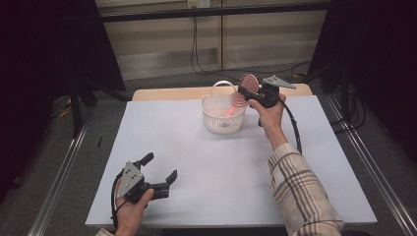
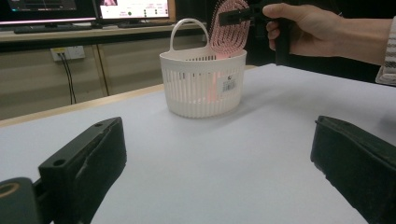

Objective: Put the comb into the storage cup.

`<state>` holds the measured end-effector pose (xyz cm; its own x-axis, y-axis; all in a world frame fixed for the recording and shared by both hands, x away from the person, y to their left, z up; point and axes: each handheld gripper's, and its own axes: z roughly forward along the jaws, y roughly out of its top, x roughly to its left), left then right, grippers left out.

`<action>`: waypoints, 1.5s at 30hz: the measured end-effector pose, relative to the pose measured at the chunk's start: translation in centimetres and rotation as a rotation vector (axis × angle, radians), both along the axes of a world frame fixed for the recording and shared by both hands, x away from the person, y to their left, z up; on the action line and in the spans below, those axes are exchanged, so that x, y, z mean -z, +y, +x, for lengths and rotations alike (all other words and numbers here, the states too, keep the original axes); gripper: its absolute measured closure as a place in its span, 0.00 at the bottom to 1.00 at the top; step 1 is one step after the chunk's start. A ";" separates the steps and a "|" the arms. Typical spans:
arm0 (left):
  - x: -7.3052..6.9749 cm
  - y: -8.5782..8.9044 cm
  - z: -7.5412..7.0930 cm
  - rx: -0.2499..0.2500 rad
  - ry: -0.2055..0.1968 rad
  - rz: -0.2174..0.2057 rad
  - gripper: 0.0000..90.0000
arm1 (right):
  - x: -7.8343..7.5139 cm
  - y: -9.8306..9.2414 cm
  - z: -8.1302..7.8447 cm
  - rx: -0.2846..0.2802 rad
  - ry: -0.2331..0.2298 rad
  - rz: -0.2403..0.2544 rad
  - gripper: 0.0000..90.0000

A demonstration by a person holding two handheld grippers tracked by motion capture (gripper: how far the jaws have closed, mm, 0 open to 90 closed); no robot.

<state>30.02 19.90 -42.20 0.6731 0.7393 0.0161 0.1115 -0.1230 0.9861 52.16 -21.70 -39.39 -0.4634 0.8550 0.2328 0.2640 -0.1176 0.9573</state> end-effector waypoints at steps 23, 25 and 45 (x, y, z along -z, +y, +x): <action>0.0 0.1 0.0 -0.007 0.004 -0.001 0.04 | 0.2 -0.2 0.1 0.010 0.017 -0.011 0.52; 0.0 0.1 0.0 -0.007 0.004 0.000 0.04 | 0.2 -0.2 0.1 0.010 0.019 -0.012 0.47; 0.0 0.2 0.1 -0.022 0.006 -0.005 0.04 | -0.6 -0.7 -0.2 0.055 0.025 -0.008 0.01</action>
